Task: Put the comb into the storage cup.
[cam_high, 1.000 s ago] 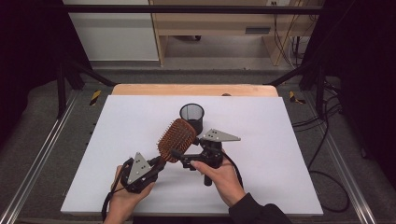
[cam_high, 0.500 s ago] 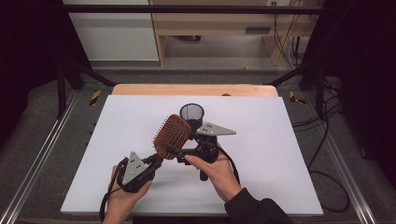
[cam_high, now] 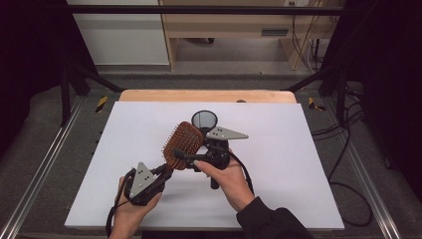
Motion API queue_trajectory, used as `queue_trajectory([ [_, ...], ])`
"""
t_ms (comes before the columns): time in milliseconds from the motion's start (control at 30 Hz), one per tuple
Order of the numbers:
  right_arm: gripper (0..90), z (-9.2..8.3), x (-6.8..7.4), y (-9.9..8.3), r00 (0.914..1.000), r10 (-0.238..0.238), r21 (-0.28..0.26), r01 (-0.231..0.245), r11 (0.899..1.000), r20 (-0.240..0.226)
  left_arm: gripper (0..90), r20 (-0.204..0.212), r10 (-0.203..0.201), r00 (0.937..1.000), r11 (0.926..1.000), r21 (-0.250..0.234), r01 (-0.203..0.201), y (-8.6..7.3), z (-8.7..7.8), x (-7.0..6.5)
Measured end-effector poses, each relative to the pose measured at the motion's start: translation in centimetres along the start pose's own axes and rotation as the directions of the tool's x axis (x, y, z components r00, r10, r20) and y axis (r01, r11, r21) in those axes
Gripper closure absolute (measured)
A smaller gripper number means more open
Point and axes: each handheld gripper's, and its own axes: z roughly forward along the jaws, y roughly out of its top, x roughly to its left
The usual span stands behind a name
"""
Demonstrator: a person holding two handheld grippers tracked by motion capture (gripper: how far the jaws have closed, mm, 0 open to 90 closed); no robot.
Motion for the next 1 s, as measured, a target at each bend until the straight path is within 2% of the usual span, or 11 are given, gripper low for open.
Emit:
queue_trajectory([
  [433, 31.3, 0.11, -0.42, 0.24, 0.9997, 0.022, -0.004, -0.022, 1.0, -0.015, 72.8, 0.007, -0.004, 1.0, 1.0, -0.007, 0.004, 0.03, -0.04, -0.04],
  [733, 34.5, 0.15, -0.57, 0.25, 0.9989, 0.04, -0.012, -0.04, 0.999, -0.024, 72.8, 0.008, -0.01, 0.9999, 0.9999, -0.01, 0.01, -0.04, -0.05, 0.06],
  [1000, 33.9, 0.2, -0.58, 0.26, 0.9988, 0.044, -0.014, -0.044, 0.999, -0.023, 72.8, 0.012, -0.013, 0.9998, 0.9999, -0.009, 0.013, -0.06, -0.02, 0.08],
])
